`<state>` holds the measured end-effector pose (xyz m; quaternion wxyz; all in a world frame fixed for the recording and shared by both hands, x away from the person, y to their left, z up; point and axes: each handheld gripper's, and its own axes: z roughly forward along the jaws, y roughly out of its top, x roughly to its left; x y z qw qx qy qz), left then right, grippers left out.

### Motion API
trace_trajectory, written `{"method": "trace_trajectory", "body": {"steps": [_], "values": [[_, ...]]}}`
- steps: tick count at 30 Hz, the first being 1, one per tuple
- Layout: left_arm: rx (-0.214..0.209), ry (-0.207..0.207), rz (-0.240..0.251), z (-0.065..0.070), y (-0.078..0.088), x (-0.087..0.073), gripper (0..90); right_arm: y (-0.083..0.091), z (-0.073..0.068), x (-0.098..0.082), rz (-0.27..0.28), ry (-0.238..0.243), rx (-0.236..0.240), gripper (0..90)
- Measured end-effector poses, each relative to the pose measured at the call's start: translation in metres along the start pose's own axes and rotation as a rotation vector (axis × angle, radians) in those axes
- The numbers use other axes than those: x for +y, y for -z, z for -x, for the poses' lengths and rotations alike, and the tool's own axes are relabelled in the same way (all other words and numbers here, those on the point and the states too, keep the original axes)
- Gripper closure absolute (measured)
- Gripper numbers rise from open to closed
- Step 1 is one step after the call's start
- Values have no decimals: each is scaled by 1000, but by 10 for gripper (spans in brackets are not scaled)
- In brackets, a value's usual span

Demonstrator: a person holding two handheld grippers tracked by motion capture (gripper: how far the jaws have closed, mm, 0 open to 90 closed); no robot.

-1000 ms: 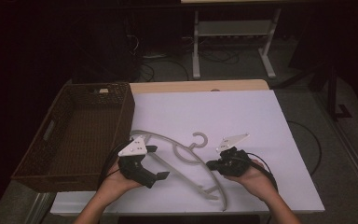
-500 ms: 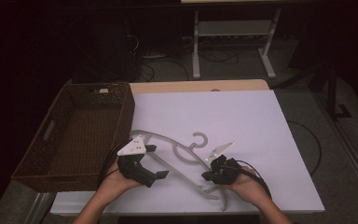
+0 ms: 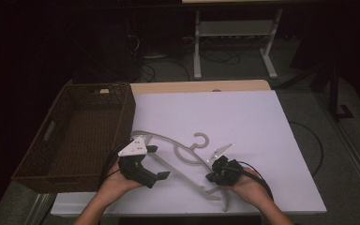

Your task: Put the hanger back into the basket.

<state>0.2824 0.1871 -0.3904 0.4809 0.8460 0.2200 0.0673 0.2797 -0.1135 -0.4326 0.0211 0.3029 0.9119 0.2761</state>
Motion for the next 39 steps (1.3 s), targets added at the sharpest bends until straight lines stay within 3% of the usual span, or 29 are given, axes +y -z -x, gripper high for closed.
{"method": "trace_trajectory", "body": {"steps": [6,12,21,26,29,39], "values": [[-2,-2,3,1,0,1,0,4,5,-1,-12,-11,-58,895],[-3,0,5,1,1,1,0,10,20,-6,-16,-42,-116,896],[-11,3,1,2,-2,1,0,27,54,-15,6,-121,-198,896],[-11,3,1,2,-2,1,0,27,57,-14,0,-98,-216,896],[-11,1,-3,2,-2,1,0,27,61,-13,-6,-105,-264,896],[-12,3,0,2,-2,1,0,31,94,-14,10,-148,-341,896]]}}
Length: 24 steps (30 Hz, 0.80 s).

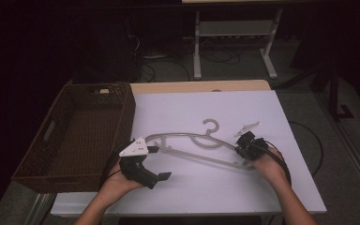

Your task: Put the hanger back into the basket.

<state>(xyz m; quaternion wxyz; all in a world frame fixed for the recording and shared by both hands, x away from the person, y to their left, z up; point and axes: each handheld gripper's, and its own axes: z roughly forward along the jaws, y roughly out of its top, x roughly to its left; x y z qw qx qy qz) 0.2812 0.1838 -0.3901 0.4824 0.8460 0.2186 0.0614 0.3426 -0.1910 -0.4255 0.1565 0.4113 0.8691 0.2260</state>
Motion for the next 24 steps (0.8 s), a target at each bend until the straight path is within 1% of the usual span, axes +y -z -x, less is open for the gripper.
{"method": "trace_trajectory", "body": {"steps": [2,4,5,6,7,9,10,11,12,14,16,18,19,22,23,24], "values": [[-1,1,-1,0,0,0,0,-2,9,1,3,-24,-8,896],[-3,1,2,-1,0,0,0,-3,18,2,12,-22,-28,896],[-4,1,1,-1,0,0,0,-4,21,3,11,-34,-27,896],[-3,2,0,-1,0,0,0,-4,24,4,16,-36,-24,896],[-4,1,0,-1,0,0,0,-4,27,4,23,-39,-20,895],[-2,5,4,-1,0,0,0,1,29,5,59,-75,20,895],[-3,8,7,-1,0,0,0,4,29,7,81,-82,39,895],[-2,10,8,-1,0,0,0,7,27,9,101,-96,64,895],[-3,8,5,-2,0,0,0,9,24,13,118,-93,98,895],[-1,11,8,-3,0,0,0,7,14,24,146,-61,142,895],[-1,12,8,-3,0,0,0,1,3,35,161,-30,192,895],[-3,8,5,-3,0,0,0,-5,-9,46,168,2,226,895],[-3,11,7,-3,0,0,0,-9,-14,52,179,26,233,895],[-5,12,6,-4,0,-1,0,-20,-31,66,166,59,289,895],[-5,12,5,-4,0,-1,0,-25,-36,70,162,77,292,895],[-6,12,6,-3,0,-1,0,-29,-41,74,159,84,299,895]]}}
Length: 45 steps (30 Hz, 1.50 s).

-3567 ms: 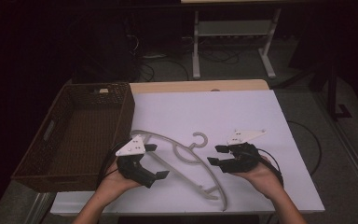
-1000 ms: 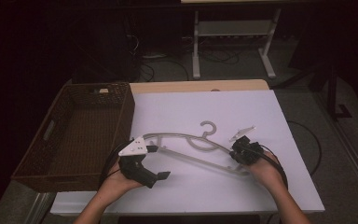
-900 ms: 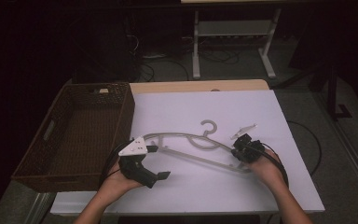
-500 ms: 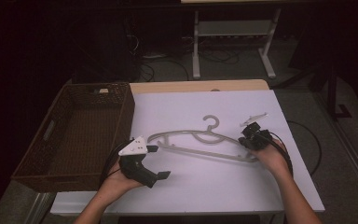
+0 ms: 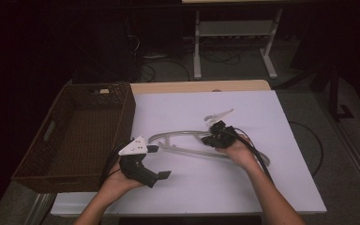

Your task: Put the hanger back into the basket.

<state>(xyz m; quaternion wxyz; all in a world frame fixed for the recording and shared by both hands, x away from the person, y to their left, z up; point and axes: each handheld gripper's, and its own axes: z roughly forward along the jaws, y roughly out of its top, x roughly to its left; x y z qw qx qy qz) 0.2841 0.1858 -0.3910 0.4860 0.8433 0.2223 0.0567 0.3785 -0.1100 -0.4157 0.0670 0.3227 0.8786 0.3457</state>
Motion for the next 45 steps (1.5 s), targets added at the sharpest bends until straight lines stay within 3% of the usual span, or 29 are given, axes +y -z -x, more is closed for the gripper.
{"method": "trace_trajectory", "body": {"steps": [10,19,23,28,33,39,41,44,45], "values": [[2,1,6,0,1,0,0,-35,-13,11,-41,26,59,895],[3,-1,1,0,1,0,0,-34,-23,7,-68,55,108,895],[5,1,5,0,1,0,0,-30,-31,1,-73,62,142,895],[4,-4,0,1,1,0,0,-26,-39,-9,-84,139,156,895],[4,0,3,1,1,0,0,-15,-50,-19,-87,169,180,895],[4,-3,1,2,0,0,0,-1,-63,-35,-94,182,225,895],[4,-4,0,2,-1,0,0,1,-65,-40,-91,186,218,895],[3,-4,0,2,-1,0,0,9,-62,-41,-58,177,202,895],[2,-3,2,2,-1,0,0,15,-63,-41,-41,141,203,894]]}}
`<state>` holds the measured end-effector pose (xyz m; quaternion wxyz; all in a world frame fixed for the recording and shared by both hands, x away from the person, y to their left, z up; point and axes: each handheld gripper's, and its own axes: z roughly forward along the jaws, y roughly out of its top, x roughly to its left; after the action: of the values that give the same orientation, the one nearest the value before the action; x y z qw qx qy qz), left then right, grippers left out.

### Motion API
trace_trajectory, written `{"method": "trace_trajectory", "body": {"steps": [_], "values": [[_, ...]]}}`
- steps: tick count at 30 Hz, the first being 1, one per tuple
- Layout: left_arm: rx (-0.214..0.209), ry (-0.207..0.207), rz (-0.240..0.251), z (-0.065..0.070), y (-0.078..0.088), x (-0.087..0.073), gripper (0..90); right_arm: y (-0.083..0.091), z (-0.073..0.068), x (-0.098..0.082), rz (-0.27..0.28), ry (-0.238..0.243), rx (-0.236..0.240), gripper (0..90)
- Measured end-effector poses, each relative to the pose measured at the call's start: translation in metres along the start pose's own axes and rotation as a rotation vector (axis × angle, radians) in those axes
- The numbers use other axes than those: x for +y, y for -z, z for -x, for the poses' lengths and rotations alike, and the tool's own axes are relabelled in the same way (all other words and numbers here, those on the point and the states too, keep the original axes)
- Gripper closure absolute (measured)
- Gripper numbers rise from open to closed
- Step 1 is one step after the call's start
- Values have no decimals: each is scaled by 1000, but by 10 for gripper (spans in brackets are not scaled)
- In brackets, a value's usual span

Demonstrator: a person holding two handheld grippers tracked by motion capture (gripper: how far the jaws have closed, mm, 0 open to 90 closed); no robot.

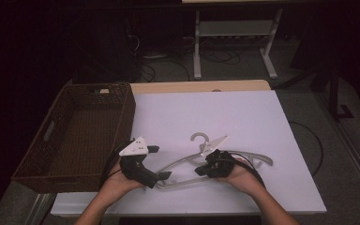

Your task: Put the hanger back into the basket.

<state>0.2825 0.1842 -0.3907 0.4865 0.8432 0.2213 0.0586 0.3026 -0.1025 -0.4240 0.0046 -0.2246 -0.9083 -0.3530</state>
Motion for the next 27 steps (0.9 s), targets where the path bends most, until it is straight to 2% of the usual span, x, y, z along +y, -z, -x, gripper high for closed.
{"method": "trace_trajectory", "body": {"steps": [2,5,8,12,16,18,22,27], "values": [[1,1,1,0,1,0,0,12,-1,-2,43,-29,-9,894],[1,2,1,-1,1,0,0,27,-1,-10,87,-41,-38,894],[3,3,1,-1,1,0,0,39,-1,-20,112,-59,-59,894],[5,4,0,-2,1,0,0,49,-2,-34,113,-83,-84,894],[4,5,1,-2,1,0,0,48,0,-41,104,-86,-90,894],[3,9,3,-2,1,-1,0,44,0,-40,95,-95,-86,894],[5,12,5,-3,1,-1,0,37,-2,-38,70,-73,-75,894],[4,8,6,-2,1,-1,0,30,-5,-36,44,-70,-68,895]]}}
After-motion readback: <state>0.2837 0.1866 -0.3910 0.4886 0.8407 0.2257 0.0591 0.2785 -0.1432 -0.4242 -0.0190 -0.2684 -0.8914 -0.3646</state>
